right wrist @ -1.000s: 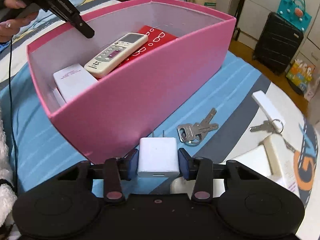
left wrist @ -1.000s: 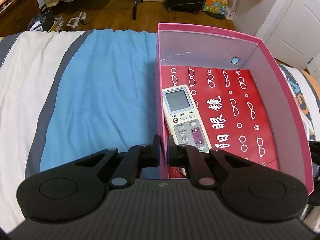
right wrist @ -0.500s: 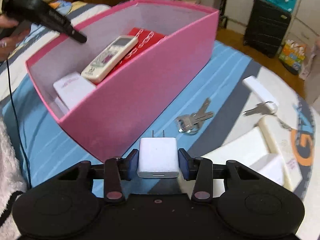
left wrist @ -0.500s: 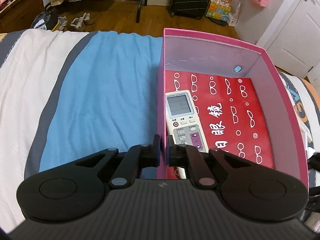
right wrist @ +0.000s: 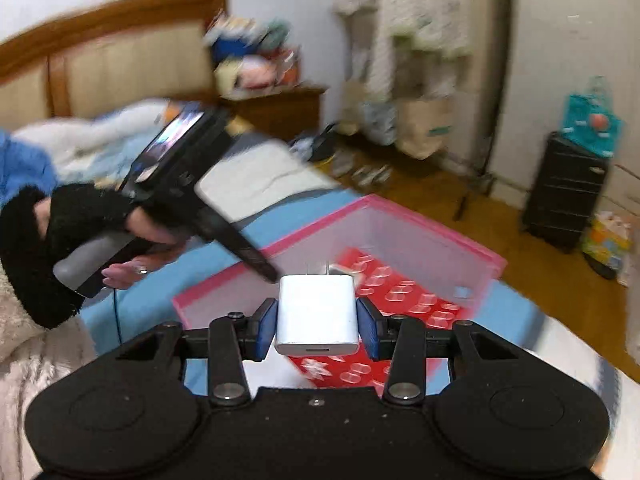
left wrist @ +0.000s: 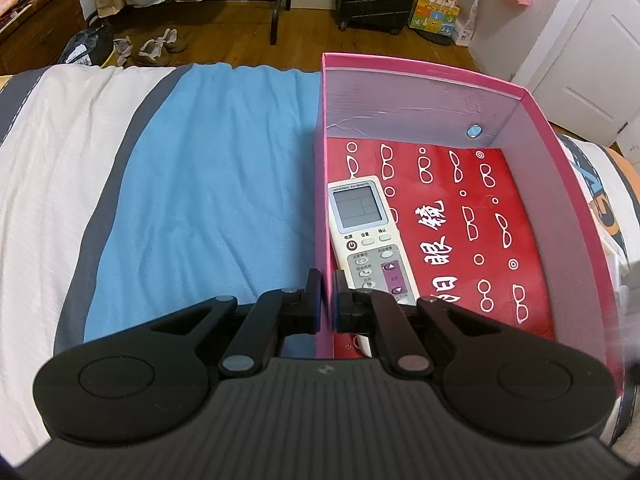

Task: Organize rigid objects
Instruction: 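Drop the white charger plug into the pink box with the right tool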

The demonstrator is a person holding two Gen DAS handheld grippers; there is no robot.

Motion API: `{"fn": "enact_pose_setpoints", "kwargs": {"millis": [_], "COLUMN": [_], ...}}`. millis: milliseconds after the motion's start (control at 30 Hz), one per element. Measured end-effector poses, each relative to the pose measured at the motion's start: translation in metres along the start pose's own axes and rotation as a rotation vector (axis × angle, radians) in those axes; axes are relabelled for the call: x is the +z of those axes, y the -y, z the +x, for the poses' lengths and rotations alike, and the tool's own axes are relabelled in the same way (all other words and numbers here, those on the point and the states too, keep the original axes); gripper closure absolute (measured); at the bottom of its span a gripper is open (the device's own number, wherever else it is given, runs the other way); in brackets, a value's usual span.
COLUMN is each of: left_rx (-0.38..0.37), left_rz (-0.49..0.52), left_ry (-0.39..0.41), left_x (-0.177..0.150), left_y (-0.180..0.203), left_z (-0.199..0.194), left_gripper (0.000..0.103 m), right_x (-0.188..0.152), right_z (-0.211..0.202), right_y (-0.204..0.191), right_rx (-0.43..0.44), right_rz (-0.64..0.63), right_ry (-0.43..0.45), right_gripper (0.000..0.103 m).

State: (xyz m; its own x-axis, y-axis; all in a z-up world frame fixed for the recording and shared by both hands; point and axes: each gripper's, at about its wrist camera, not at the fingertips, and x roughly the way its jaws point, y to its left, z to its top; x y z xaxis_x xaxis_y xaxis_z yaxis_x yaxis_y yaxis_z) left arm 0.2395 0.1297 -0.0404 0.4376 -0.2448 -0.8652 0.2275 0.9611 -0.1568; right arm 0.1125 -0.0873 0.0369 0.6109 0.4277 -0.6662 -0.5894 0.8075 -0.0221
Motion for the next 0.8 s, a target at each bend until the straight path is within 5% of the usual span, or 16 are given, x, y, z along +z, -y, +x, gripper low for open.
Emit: {"fn": "enact_pose_setpoints", "kwargs": {"millis": [100, 167, 433, 567, 800], "left_rx": [-0.007, -0.012, -0.036, -0.029, -0.026], "left_rz": [0.002, -0.002, -0.008, 0.010, 0.011], "left_ry": [0.004, 0.005, 0.007, 0.019, 0.017], "left_x": [-0.002, -0.002, -0.002, -0.004, -0.003], "left_y": [-0.001, -0.003, -0.008, -0.005, -0.003], "left_z": [0.000, 0.000, 0.000, -0.001, -0.002], "left_gripper": [0.098, 0.098, 0.097, 0.097, 0.097], "right_x": [0.016, 0.022, 0.008, -0.004, -0.008], "right_z": [0.052, 0.085, 0.153, 0.165, 0.142], "right_y": [-0.001, 0.017, 0.061, 0.055, 0.076], "right_rx": [-0.069, -0.099, -0.216, -0.175, -0.036], "right_rz": [0.045, 0.191, 0.478, 0.540, 0.781], "right_ry": [-0.129, -0.202, -0.408, -0.473, -0.415], "right_gripper": [0.056, 0.056, 0.056, 0.056, 0.050]}}
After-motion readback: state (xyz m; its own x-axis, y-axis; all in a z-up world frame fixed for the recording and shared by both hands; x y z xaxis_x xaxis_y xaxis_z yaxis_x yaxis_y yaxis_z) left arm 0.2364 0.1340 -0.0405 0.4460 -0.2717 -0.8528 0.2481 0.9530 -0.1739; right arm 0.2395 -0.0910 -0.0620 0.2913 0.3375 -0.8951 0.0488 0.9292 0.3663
